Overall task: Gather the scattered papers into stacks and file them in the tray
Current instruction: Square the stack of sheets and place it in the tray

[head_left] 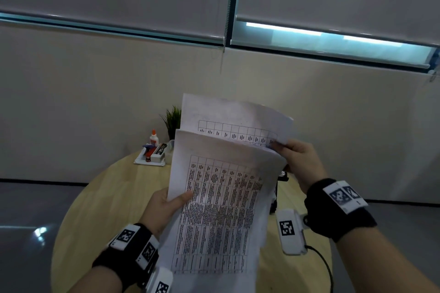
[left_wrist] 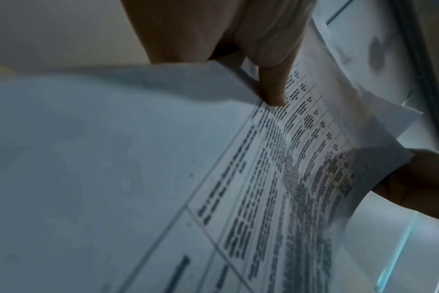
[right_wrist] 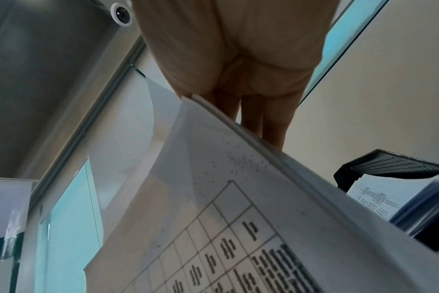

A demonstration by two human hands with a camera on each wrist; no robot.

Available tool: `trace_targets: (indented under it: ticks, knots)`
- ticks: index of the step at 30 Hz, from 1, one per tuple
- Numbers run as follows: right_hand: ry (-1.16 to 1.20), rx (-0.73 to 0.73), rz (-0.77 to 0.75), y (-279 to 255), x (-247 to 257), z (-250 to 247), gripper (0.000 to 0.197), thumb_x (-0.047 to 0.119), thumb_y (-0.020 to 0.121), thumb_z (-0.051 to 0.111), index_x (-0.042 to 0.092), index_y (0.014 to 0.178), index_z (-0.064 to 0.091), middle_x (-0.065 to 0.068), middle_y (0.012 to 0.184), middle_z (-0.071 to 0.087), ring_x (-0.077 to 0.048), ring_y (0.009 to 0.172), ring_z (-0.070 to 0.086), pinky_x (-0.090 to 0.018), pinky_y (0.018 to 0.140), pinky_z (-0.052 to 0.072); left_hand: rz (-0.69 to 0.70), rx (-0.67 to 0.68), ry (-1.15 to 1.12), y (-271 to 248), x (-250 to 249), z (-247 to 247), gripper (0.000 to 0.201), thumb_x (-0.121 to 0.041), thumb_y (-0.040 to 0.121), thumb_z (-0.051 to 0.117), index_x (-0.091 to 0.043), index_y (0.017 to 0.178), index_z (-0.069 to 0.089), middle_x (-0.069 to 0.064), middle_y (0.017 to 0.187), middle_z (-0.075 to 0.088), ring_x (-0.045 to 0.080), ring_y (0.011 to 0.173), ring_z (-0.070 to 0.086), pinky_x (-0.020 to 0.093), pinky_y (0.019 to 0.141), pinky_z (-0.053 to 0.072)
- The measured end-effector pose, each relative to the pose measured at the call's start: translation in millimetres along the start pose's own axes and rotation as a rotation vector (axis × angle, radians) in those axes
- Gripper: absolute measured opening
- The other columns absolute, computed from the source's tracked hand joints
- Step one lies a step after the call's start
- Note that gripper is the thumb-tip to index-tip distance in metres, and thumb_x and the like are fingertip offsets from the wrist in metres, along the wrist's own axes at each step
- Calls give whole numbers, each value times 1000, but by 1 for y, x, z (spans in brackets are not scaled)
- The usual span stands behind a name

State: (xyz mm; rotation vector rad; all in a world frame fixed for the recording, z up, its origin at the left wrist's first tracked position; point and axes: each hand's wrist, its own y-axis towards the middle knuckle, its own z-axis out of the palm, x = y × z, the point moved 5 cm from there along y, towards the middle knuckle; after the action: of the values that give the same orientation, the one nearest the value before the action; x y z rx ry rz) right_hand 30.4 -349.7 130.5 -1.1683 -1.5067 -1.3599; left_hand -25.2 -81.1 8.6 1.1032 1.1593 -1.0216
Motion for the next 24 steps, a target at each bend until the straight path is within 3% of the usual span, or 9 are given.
trace_targets:
  ticks: [1,3,5,12,15,17,20,22,24]
  knots:
    - [-14,-3,3,2,0,1,23,11,90,62,21,73,74,6,61,69,-9,52,59,-25,52,50,-13,15,-18,-2,0,-1,18,-24,77,73,-15,92,67,-6,82,75,7,82,70,17,72,54]
    - [-34,-14,13,4,-3,3,23,12,89,64,22,71,74,6,62,70,-11,54,59,-26,55,49,-34,42,-34,-4,4,-4,60,-54,52,83,-14,95,67,-2,88,75,12,86,70,20,74,52]
    - [-40,-20,32,6,-3,5,22,11,89,64,20,72,74,5,60,68,-12,53,58,-24,53,47,-64,55,-44,-6,7,-5,85,-67,34,83,-11,96,68,2,91,75,12,85,71,25,79,52]
    - [-60,-31,66,12,9,7,19,9,90,62,16,75,70,3,67,69,-11,59,62,-19,51,49,-137,116,-126,-23,24,-4,94,-61,33,87,-7,107,66,8,104,73,19,100,68,32,90,48]
    - [-108,-43,49,18,15,4,14,6,92,59,11,85,70,-3,75,67,-15,66,60,-28,66,51,-148,116,-140,-29,26,-4,95,-61,33,87,-6,107,66,7,103,73,16,98,69,26,83,51]
    - [-129,-67,21,22,18,-2,13,6,92,57,10,90,70,0,69,67,-13,62,60,-28,65,52,-147,94,-126,-31,25,-8,95,-63,31,86,-6,104,67,6,100,74,14,95,69,18,75,53]
    - [-177,-135,-41,28,30,-19,14,10,95,55,13,100,67,16,54,64,1,48,58,-13,48,45,-151,36,-89,-32,24,-19,84,-64,32,85,-8,93,68,2,90,75,10,88,70,16,74,52]
    - [-220,-191,-93,34,41,-36,16,14,96,54,16,104,67,8,68,67,-7,61,59,-17,55,43,-170,-3,-69,-33,25,-28,58,-49,55,85,-8,92,67,-3,83,75,10,82,70,22,82,52]
    - [-266,-208,-131,36,49,-53,18,18,96,54,16,104,70,-1,81,67,-19,76,59,-26,67,42,-170,-62,-19,-35,26,-37,15,-18,81,72,-8,91,64,-13,70,71,4,78,62,29,96,42]
